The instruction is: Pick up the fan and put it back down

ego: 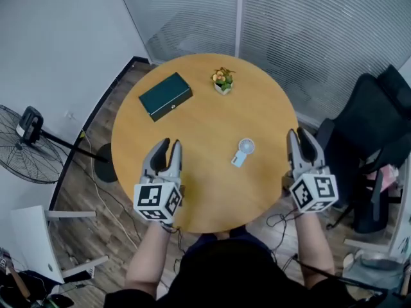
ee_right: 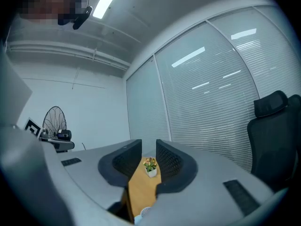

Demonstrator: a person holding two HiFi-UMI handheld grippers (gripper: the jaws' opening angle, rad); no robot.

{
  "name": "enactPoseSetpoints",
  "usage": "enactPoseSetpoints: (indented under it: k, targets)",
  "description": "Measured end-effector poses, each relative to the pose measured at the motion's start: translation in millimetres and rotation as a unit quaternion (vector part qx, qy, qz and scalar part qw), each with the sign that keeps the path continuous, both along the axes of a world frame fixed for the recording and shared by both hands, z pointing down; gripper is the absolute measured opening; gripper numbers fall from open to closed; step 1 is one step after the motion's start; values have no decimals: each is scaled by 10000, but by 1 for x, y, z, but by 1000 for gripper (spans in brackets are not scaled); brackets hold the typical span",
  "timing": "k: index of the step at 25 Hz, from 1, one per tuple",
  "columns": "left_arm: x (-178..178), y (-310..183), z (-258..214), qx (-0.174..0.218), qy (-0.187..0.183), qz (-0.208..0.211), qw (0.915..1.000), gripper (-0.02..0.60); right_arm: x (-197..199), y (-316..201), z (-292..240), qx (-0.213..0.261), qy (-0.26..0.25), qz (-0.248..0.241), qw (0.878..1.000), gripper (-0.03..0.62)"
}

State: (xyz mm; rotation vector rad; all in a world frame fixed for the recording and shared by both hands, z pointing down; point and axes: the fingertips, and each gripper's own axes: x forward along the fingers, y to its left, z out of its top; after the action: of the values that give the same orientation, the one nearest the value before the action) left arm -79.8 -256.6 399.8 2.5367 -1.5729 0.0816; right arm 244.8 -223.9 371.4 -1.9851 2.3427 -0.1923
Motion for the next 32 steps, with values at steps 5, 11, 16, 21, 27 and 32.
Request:
enactPoseSetpoints:
  k: [5,11,16,21,27,32]
  targets:
    - [-15,12,-34,379,-32,106,9992,63,-26,13,-32,291,52,-9,9996,71]
    - [-31,33,-72,811,2,277,9963,23,-52,33,-58,543,208,25,9983,29]
    - [-45,50,-103,1063,199,453,9931,14,-73,45,-69,612,311,89,9976,6]
    - [-64,58,-117,1216,259,512,9909,11,-93,56,-85,805,508,173,9953,5]
    - [-93,59,-119,1218,254,464,9911,11,-113,64,-98,1003,598,232,9929,5]
    - [-101,62,-115,1220,261,644,9901,11,-125,66,-98,1011,669,272,9923,5]
